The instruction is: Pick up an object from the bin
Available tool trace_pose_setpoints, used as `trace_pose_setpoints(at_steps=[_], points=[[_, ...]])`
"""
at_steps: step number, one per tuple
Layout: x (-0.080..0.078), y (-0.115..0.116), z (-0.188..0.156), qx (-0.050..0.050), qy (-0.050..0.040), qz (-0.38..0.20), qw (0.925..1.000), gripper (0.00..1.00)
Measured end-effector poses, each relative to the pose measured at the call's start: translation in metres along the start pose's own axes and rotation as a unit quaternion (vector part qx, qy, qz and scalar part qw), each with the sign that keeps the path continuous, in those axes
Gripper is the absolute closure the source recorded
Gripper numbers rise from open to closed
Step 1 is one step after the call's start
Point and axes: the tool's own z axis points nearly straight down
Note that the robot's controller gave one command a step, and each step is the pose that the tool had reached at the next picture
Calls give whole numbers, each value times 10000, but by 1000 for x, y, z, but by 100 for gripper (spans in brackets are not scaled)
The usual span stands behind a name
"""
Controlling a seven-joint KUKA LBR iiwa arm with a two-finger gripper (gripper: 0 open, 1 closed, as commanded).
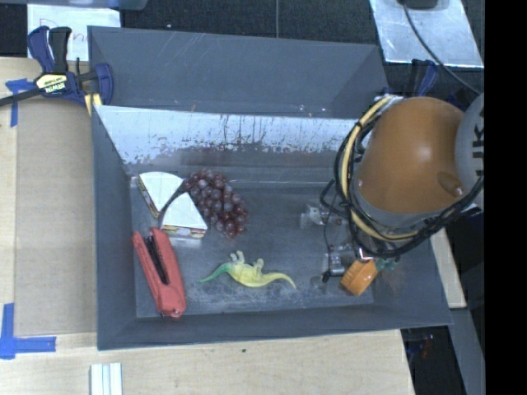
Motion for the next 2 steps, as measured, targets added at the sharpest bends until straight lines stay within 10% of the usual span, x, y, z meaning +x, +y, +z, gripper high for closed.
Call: trace_pose_setpoints(at_steps=[1, 2], points=[[-2, 0, -4, 0, -45, 0, 10000, 0], [-13, 42, 97, 2, -72, -477, 9988, 0]])
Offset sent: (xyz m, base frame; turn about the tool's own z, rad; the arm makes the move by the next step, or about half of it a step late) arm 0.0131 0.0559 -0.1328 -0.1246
